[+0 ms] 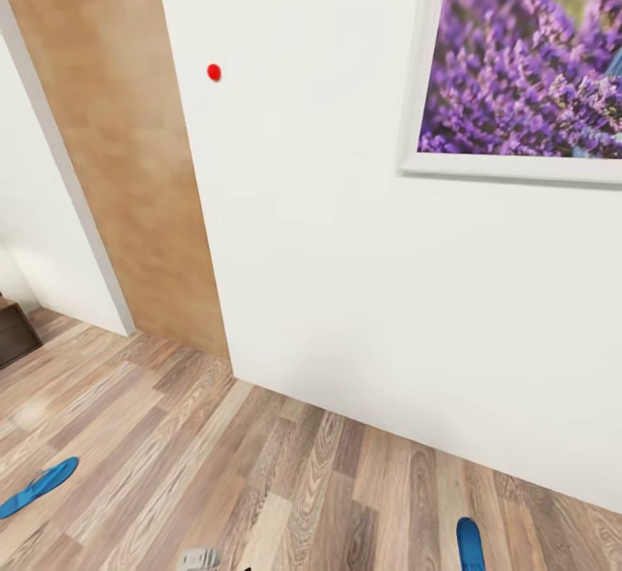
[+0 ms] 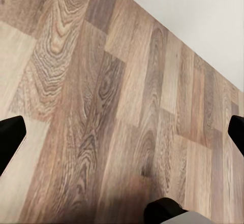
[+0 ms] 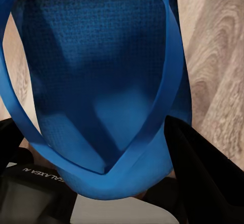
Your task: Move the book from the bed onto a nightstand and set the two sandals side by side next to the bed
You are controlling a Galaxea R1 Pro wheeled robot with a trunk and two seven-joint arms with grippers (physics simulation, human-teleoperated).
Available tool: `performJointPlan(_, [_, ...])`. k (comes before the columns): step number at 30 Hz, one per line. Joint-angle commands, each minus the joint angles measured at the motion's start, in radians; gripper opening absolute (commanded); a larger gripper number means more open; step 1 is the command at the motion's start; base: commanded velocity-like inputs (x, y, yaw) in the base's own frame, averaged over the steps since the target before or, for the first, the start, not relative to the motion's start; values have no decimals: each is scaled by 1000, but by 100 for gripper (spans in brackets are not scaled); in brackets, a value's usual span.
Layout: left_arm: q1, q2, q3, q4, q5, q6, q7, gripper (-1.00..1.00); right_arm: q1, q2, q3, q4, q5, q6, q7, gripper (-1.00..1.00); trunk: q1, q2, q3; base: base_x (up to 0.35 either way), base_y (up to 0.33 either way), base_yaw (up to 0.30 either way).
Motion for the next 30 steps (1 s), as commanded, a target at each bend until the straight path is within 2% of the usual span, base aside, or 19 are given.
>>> performJointPlan(1, [0,0,2,0,9,10,-4,100,-1,-1,6,-1,-11,4,1,-100,0,0,-1,308,0,1])
performJointPlan(9, [0,0,2,0,9,10,-4,100,-1,0,6,-1,-11,4,0,-100,0,0,-1,262,0,84])
performJointPlan(30, [0,0,2,0,9,10,-4,100,-1,-1,7,-1,-11,4,-4,-100,0,0,-1,15,0,251])
